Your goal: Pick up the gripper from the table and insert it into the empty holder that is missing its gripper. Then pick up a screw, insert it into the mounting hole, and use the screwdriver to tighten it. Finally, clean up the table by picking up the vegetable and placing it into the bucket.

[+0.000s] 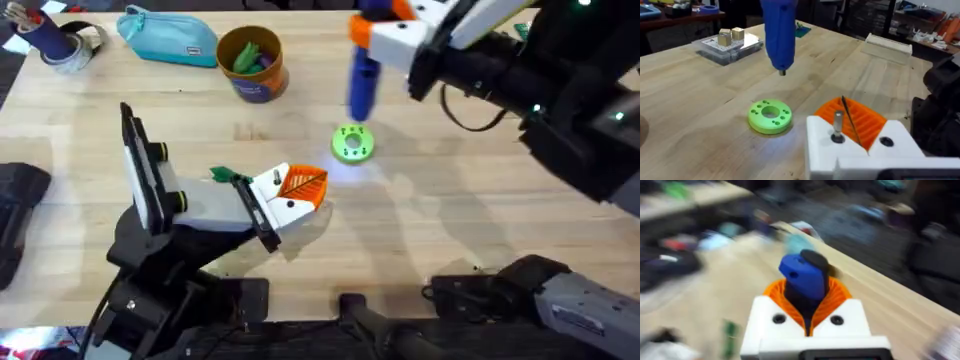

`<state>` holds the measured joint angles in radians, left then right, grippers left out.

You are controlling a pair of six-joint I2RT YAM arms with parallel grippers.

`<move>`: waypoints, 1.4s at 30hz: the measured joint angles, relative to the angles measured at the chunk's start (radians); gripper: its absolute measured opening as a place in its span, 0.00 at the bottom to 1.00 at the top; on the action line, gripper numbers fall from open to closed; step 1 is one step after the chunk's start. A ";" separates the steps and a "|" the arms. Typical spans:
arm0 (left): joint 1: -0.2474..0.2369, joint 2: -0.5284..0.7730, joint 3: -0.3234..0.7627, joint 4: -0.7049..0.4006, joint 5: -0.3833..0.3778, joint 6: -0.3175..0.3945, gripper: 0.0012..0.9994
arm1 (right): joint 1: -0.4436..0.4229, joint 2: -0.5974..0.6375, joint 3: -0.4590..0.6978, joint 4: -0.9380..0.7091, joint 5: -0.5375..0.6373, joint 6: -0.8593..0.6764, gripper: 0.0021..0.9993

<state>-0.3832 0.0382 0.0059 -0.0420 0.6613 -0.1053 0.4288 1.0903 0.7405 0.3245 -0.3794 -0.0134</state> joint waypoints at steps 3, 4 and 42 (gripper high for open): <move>0.000 0.000 0.000 0.000 0.000 0.000 0.01 | -0.078 0.037 0.002 -0.122 0.084 -0.174 0.02; 0.000 0.000 0.000 0.000 0.000 0.000 0.01 | -0.098 0.059 0.003 -0.151 0.115 -0.242 0.02; 0.000 0.000 0.000 0.000 0.000 0.000 0.01 | -0.043 0.122 0.019 -0.581 0.401 -0.410 1.00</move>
<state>-0.3832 0.0383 0.0059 -0.0418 0.6617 -0.1055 0.3861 1.2122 0.7593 -0.2561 0.0219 -0.4236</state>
